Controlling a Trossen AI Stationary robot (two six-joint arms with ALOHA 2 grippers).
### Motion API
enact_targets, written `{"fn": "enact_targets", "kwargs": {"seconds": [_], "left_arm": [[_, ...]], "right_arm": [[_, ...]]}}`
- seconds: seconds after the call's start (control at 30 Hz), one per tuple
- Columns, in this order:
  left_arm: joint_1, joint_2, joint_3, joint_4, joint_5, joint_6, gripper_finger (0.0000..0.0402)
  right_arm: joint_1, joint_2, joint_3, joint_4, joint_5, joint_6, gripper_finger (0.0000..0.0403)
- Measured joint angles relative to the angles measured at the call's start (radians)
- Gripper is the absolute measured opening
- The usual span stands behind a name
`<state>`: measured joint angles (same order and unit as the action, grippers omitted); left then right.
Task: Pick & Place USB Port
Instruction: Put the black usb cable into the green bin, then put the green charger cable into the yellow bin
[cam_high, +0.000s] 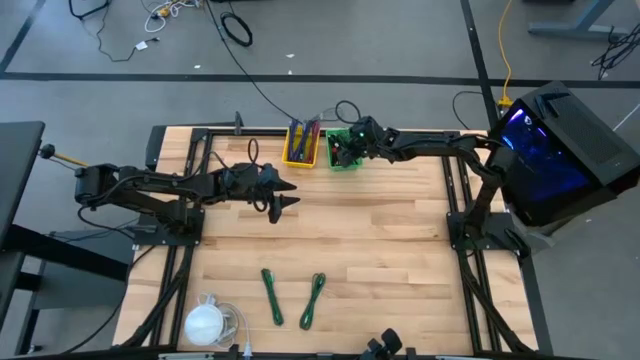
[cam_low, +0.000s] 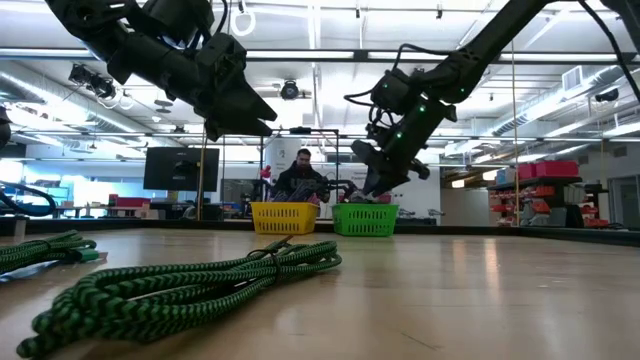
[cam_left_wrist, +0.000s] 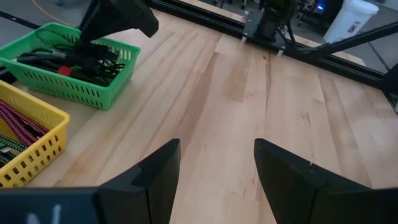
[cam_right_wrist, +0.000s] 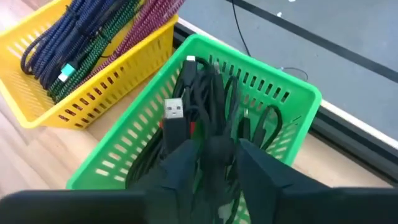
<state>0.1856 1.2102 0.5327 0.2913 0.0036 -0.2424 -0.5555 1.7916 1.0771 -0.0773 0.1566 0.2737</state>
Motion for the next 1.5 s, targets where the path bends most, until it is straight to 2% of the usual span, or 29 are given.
{"fn": "enact_targets", "kwargs": {"seconds": [0.23, 0.3, 0.47, 0.53, 0.6, 0.73, 0.8, 0.97, 1.2, 1.33, 1.4, 1.5], "left_arm": [[0.000, 0.000, 0.000, 0.000, -0.004, 0.022, 0.0211], [0.000, 0.000, 0.000, -0.003, -0.004, 0.049, 0.0211], [0.000, 0.000, 0.000, -0.008, -0.004, 0.058, 0.0211], [0.000, 0.000, 0.000, -0.015, 0.003, 0.080, 0.0211], [0.000, 0.000, 0.000, -0.043, 0.053, 0.141, 0.0211], [-0.040, 0.000, 0.000, -0.149, 0.231, 0.235, 0.0211], [-0.091, 0.000, 0.000, -0.199, 0.259, 0.254, 0.0211], [-0.274, 0.000, -0.001, -0.285, 0.190, 0.257, 0.0211], [-0.510, 0.007, -0.001, -0.351, 0.053, 0.307, 0.0211], [-0.608, 0.060, -0.001, -0.333, -0.026, 0.307, 0.0211], [-0.638, 0.118, 0.001, -0.285, -0.071, 0.297, 0.0211], [-0.661, 0.230, 0.021, -0.266, -0.078, 0.269, 0.0211]], "right_arm": [[-0.001, -0.001, 0.000, 0.057, -0.025, -0.027, 0.0163], [0.001, -0.011, 0.000, 0.081, -0.115, -0.034, 0.0167], [0.068, -0.053, 0.000, 0.171, -0.448, -0.064, 0.0164], [0.112, -0.064, 0.000, 0.169, -0.516, -0.084, 0.0160], [0.162, -0.069, 0.000, 0.168, -0.552, -0.095, 0.0156], [0.254, -0.071, 0.000, 0.163, -0.562, -0.096, 0.0149], [0.293, -0.071, 0.000, 0.161, -0.566, -0.099, 0.0146], [0.356, -0.071, 0.000, 0.159, -0.568, -0.100, 0.0140], [0.368, -0.071, 0.000, 0.158, -0.519, -0.125, 0.0132], [0.367, -0.071, 0.000, 0.158, -0.476, -0.125, 0.0131], [0.367, -0.071, 0.000, 0.156, -0.469, -0.125, 0.0131], [0.367, -0.071, 0.000, 0.155, -0.462, -0.125, 0.0131]]}}
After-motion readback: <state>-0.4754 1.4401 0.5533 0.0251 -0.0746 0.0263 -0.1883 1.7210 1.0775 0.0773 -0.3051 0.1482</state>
